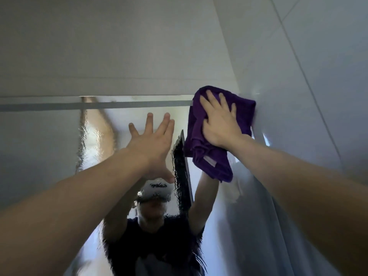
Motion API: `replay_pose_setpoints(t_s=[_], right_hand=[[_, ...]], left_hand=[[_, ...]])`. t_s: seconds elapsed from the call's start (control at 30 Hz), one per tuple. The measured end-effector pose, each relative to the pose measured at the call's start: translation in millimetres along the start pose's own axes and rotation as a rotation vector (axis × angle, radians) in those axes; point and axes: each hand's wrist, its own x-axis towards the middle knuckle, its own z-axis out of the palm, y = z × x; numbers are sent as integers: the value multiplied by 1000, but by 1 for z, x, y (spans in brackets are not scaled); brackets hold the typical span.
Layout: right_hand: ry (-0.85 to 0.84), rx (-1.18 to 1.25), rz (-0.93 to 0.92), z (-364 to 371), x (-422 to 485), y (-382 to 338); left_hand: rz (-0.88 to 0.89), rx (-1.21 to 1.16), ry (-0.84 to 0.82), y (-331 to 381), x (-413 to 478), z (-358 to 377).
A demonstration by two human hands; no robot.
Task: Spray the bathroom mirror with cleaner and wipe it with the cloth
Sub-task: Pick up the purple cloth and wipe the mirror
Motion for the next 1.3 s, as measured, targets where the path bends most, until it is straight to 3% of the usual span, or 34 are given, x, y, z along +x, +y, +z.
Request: replay_pose_setpoints(t_s=[0.17,0.37,0.57,0.77,0.87,1.03,1.3], right_hand=[[-60,-27,-144,15,-28,-40],[-180,-48,-353,35,-102,-73],[-368,-43,-450,44,-182,-36],[-330,-205,-388,25,-181,46],[-227,-238,-204,9,-140,64],[-112,-156,12,-6,-64,51],[-33,-129,-51,0,9,-20]], left_hand=[[33,21,38,-24,-19,-10],[-97,56,10,-60,-49,-3],[-152,-4,-49,-61,-66,4],[-146,8,-76,-62,-64,4],[-140,28,-66,-60,-62,2],[-120,13,-36,-64,-63,4],[-133,-23,-4,-64,-62,6]])
